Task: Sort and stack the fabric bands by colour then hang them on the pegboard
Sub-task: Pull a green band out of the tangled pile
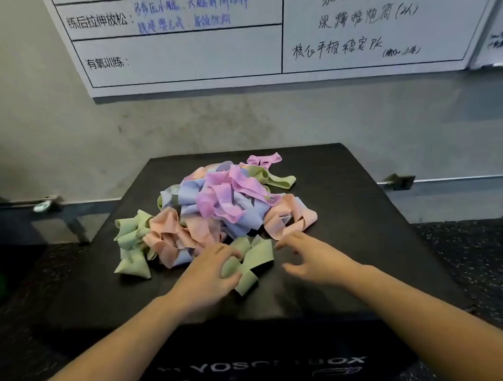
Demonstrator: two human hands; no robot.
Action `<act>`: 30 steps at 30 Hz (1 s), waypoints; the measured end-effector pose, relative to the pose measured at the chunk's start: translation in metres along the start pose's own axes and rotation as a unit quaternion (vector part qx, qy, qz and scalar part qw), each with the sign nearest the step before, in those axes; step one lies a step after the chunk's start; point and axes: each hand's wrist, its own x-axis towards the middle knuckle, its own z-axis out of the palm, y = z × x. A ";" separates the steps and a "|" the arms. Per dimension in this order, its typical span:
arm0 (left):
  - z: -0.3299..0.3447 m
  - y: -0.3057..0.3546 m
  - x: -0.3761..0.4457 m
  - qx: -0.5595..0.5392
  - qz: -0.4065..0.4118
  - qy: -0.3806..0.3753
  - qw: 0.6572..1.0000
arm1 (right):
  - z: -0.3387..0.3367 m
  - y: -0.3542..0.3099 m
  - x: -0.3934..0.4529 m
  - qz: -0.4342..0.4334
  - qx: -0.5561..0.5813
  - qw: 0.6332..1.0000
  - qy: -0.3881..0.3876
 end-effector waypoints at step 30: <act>0.059 -0.013 0.014 -0.086 -0.116 0.067 0.987 | 0.073 0.017 0.040 0.059 0.000 0.996 0.066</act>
